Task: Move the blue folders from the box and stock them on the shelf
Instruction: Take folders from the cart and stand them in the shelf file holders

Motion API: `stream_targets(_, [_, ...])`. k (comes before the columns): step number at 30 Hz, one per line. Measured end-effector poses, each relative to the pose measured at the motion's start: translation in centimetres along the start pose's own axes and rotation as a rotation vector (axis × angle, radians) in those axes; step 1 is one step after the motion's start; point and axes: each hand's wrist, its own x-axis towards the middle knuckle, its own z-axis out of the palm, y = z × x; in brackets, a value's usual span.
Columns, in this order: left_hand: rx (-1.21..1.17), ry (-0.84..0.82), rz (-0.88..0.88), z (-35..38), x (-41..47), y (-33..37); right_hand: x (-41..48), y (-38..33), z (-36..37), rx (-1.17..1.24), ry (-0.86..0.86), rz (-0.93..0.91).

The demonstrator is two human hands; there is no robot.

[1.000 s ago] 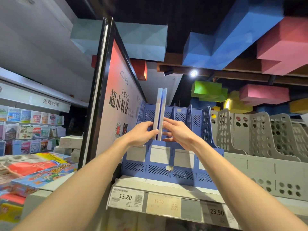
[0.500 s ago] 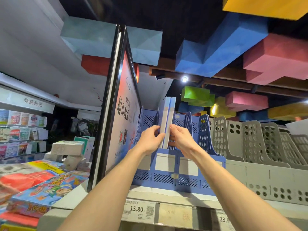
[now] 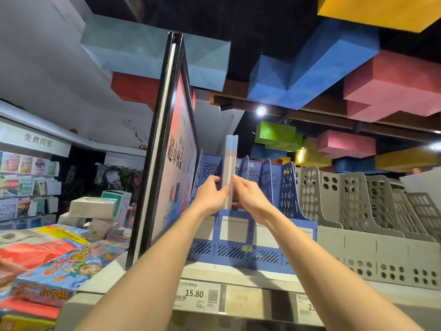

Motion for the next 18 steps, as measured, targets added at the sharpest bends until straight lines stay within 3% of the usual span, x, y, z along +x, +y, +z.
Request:
stream_targets(6, [0.046, 0.092, -0.033, -0.3, -3.1, 2.3, -1.0, -2.0, -0.5, -0.038, 0.097, 0.134])
stream_targets(13, [0.009, 0.165, 0.026, -1.2, -9.1, 5.4, -6.8, -4.7, -2.5, 0.055, 0.116, 0.041])
stream_targets(18, [-0.082, 0.353, 0.056, -1.6, -18.0, 8.2, -14.3, -5.3, -0.9, 0.227, 0.092, -0.065])
